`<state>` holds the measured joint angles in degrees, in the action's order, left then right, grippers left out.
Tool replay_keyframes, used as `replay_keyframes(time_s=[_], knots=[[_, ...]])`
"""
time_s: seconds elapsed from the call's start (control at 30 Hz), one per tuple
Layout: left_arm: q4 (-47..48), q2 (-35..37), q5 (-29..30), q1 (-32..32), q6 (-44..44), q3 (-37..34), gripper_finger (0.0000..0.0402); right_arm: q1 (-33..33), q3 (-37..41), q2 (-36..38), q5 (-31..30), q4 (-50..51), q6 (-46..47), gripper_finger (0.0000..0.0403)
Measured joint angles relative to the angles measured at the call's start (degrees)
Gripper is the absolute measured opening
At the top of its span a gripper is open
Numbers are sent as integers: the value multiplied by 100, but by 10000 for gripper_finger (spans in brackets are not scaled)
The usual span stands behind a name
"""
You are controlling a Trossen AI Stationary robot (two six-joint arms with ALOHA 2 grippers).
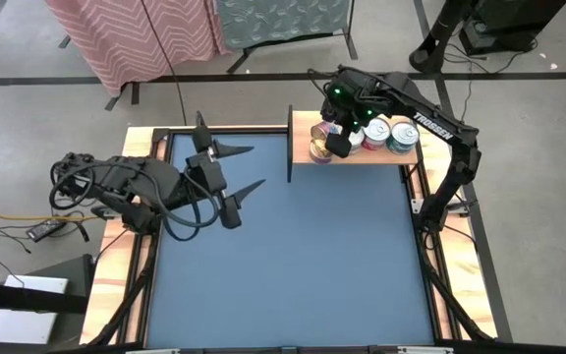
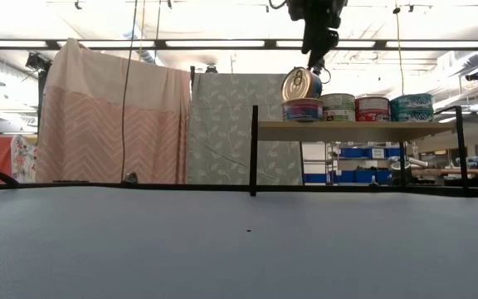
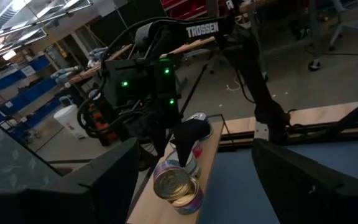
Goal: Stack canned seafood by type on shelf
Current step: Stack the blue-pink tuna can on top of the blue-pink tuna can on the shelf
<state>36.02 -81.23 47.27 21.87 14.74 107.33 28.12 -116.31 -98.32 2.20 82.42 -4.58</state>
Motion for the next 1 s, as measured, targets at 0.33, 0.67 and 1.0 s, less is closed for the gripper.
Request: replay_keyframes(time_s=[0.33, 0.67, 1.0], knots=[[10, 0, 2, 0, -4, 0, 312, 136, 90, 7, 81, -240, 127, 368], [6, 0, 2, 111, -35, 0, 312, 195, 675, 7, -50, -597, 109, 364], [-7, 0, 4, 192, -106, 0, 312, 218, 898, 7, 0, -988, 79, 320]])
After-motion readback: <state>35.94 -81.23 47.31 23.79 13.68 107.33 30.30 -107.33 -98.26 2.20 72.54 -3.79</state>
